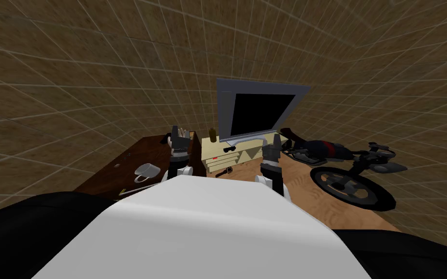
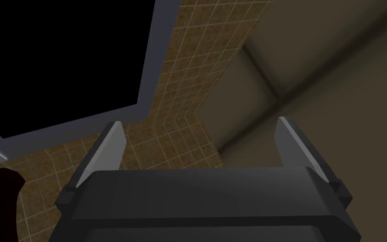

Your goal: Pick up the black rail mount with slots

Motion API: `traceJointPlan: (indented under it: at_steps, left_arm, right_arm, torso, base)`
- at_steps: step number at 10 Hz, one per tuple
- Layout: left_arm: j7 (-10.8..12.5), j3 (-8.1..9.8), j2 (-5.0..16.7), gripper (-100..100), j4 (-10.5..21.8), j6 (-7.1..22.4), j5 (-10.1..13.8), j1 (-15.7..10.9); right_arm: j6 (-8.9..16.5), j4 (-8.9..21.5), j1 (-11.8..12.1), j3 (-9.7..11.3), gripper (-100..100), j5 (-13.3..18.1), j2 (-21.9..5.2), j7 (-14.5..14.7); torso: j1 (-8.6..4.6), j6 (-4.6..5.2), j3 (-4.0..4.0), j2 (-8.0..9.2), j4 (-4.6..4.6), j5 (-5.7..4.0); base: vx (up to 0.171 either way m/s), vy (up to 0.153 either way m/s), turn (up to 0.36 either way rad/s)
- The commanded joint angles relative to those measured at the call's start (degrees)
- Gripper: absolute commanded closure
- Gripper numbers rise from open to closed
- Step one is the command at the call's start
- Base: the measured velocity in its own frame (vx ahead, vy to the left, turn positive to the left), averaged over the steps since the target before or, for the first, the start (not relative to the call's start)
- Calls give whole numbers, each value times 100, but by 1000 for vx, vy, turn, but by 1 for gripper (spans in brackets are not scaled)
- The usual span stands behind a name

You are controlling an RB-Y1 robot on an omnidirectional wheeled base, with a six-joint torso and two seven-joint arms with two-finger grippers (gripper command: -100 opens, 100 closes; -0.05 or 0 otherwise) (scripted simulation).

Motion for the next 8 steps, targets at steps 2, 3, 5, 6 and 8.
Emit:
traceJointPlan:
  at_steps: [2, 3, 5, 6, 8]
  left_arm:
    - [0, 0, 0, 0, 0, 0, 0, 0]
    - [0, 0, 0, 0, 0, 0, 0, -1]
    - [0, 0, 0, 0, 0, 0, 0, -1]
    - [0, 0, 1, 0, 0, 0, 0, -1]
    - [0, 0, 0, 0, 0, 0, 0, -1]
  right_arm:
    - [113, -13, -40, 115, -100, -11, -354, 82]
    - [188, -18, -70, 193, -100, -18, -530, 134]
    - [390, -20, -167, 399, -100, -37, -875, 265]
    - [390, -20, -167, 399, -100, -37, -910, 265]
    - [660, -5, -326, 664, -100, -59, -1285, 423]
  torso:
    - [-5, -1, 3, 6, 1, -1]
    - [-12, -1, 7, 13, 3, -2]
    - [-21, -1, 12, 22, 5, -4]
    - [-29, -2, 14, 24, 5, -6]
    - [-22, -2, 10, 17, 4, -5]
  base:
    - [-31, -21, 66]
    - [-52, -40, 109]
    - [-63, -65, 158]
    - [-49, -62, 43]
    - [-48, -51, 188]
